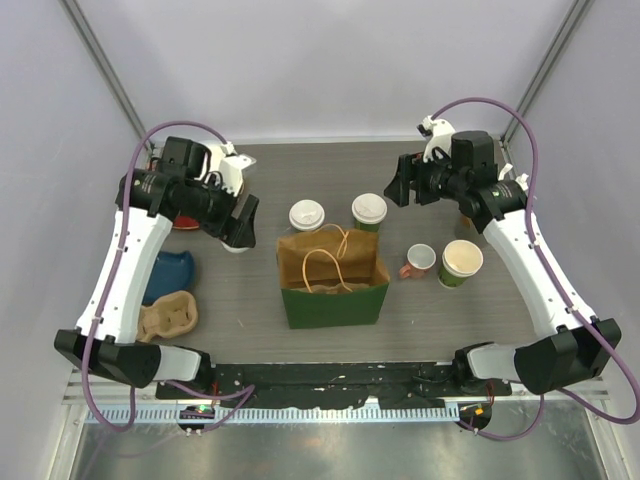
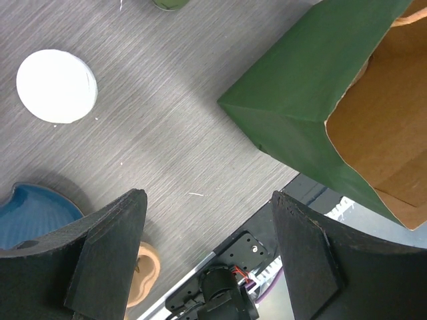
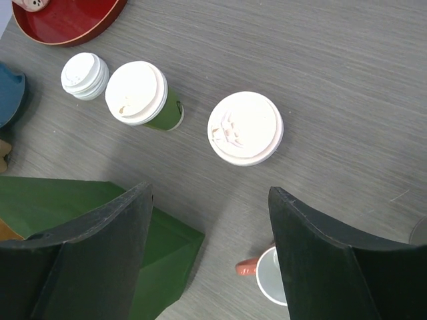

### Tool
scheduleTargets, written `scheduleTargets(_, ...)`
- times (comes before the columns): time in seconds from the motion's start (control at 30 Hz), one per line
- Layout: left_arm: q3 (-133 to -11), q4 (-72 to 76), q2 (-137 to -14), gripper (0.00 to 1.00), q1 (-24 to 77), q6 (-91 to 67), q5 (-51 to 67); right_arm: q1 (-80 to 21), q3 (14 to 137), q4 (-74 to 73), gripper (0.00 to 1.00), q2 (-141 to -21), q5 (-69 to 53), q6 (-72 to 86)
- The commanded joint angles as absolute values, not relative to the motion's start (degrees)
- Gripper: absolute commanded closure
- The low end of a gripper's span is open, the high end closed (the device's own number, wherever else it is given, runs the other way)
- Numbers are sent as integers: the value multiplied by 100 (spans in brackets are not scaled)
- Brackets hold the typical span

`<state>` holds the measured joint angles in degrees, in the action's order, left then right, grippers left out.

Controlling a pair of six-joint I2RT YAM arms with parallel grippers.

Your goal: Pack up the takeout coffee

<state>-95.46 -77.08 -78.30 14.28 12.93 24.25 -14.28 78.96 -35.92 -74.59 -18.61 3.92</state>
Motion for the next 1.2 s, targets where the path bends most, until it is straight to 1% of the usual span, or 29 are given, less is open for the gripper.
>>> scheduleTargets(0.0,-9702,-7927,-7585,21,1415,1494,2418,-1441,8094,-3103,24,-7286,-2039,97)
scheduleTargets(0.13,-10177,-8296,-7567,20,1415,1687,2399,-1424,8744,-2805,22,-7671,-2548,-176)
scheduleTargets(0.2,-10256,-8314,-7637,19,1415,1661,2513,-1415,9129,-2576,22,-7839,-2575,-106)
scheduleTargets(0.3,-10520,-8341,-7944,19,1415,1530,2698,-1380,9351,-2023,23,-8129,-2645,-18)
scheduleTargets(0.37,-10801,-8367,-8225,20,1406,1407,2847,-1336,9360,-1583,23,-8200,-2689,349)
scheduleTargets(0.43,-11055,-8481,-8375,21,1406,1284,3084,-1301,9360,-1503,22,-8200,-2917,623)
scheduleTargets(0.47,-11144,-8534,-8480,21,1406,1240,3381,-1257,9317,-1538,21,-8157,-3109,772)
scheduleTargets(0.5,-11266,-8612,-8525,22,1406,1187,3558,-1135,9299,-1590,21,-8034,-3242,1165)
scheduleTargets(0.57,-11189,-8578,-8473,24,1406,1003,4005,-1064,9299,-1818,21,-7885,-3217,1677)
scheduleTargets(0.6,-10962,-8482,-8412,24,1406,958,4103,-1072,9377,-2037,21,-7797,-3217,1774)
scheduleTargets(0.63,-10795,-8421,-8342,24,1406,923,4209,-1055,9474,-2657,21,-7761,-3078,1793)
scheduleTargets(0.7,-10348,-8359,-8061,24,1406,879,4524,-1046,9676,-3240,21,-7630,-2919,1618)
scheduleTargets(0.77,-10152,-8315,-7867,24,1415,905,4640,-1037,9712,-3918,20,-7541,-2681,1372)
scheduleTargets(0.9,-9985,-7885,-7585,23,1441,853,4431,-1037,9817,-4701,20,-7401,-2689,1099)
scheduleTargets(1.03,-9958,-7638,-7620,22,1547,1116,3843,-1046,9800,-5316,20,-7199,-2523,695)
scheduleTargets(1.1,-10071,-7646,-7708,21,1765,1299,3692,-1037,9677,-5466,20,-7058,-2531,720)
scheduleTargets(1.13,-10177,-7725,-7899,21,1897,1344,3369,-1046,9633,-5502,20,-7014,-2575,756)
scheduleTargets(1.17,-10300,-7821,-7997,21,2203,1414,3244,-1037,9607,-5519,20,-6961,-2671,843)
